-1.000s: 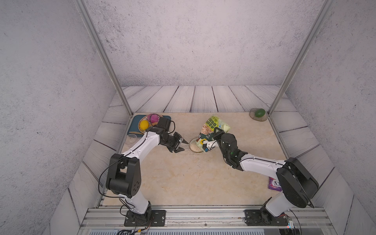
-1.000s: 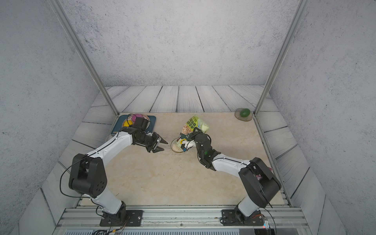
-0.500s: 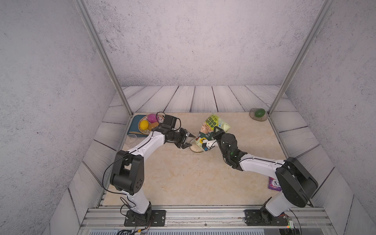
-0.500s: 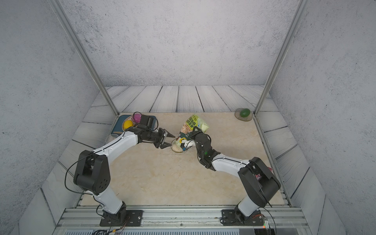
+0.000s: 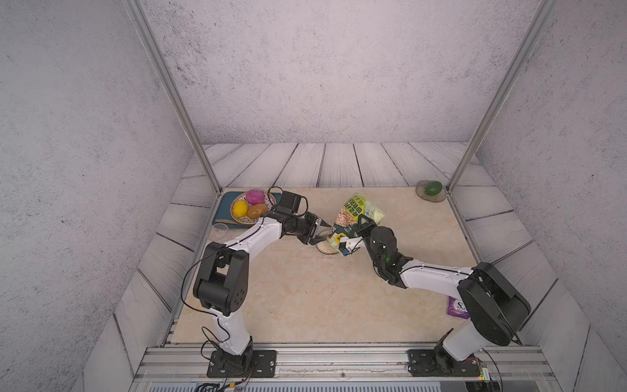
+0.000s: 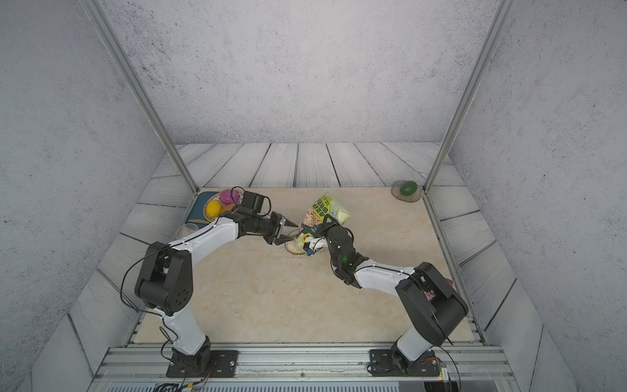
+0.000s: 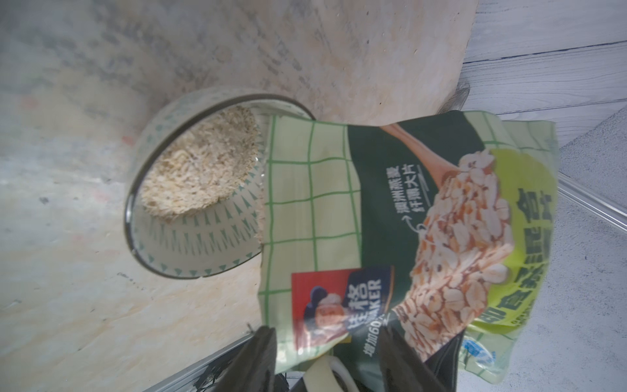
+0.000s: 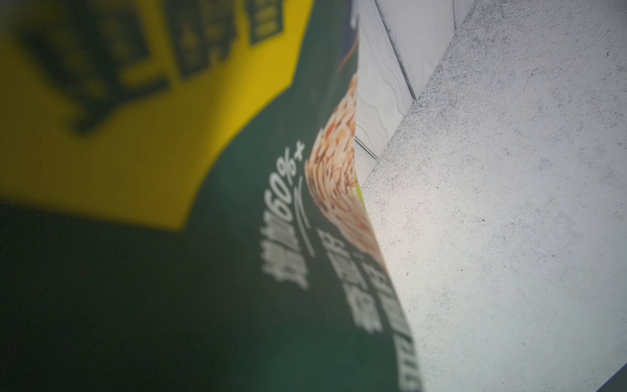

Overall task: Pour the oats into the breakfast bowl
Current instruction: Pour the oats into the bowl.

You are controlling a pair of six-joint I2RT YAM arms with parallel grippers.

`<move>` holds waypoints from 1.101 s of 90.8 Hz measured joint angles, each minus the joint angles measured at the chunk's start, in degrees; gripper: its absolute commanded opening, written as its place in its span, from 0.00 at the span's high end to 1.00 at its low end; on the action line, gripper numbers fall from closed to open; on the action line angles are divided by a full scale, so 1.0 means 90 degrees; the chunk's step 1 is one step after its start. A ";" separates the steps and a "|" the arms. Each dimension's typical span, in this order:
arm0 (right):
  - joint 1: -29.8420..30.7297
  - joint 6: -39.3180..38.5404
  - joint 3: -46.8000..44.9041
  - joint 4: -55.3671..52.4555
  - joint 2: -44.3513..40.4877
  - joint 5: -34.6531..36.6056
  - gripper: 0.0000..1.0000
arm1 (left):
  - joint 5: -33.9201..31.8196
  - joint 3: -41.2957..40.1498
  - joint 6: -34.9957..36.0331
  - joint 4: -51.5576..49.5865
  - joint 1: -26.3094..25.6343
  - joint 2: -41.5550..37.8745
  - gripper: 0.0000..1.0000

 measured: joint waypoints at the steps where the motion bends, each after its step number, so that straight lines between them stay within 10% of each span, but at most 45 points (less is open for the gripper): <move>1: 0.0000 0.0002 -0.0005 -0.0005 0.0000 0.0000 1.00 | -0.0002 0.0015 -0.0015 0.0015 -0.0005 0.0015 0.49; 53: -0.0151 -0.0027 0.0027 0.0185 0.0002 -0.0041 1.00 | -0.0017 0.0015 -0.0389 0.0248 -0.0095 0.0109 0.23; 100: -0.0160 -0.0036 0.0129 0.0223 0.0070 -0.0056 1.00 | 0.0015 0.0010 -0.0826 0.0641 -0.0107 0.0117 0.35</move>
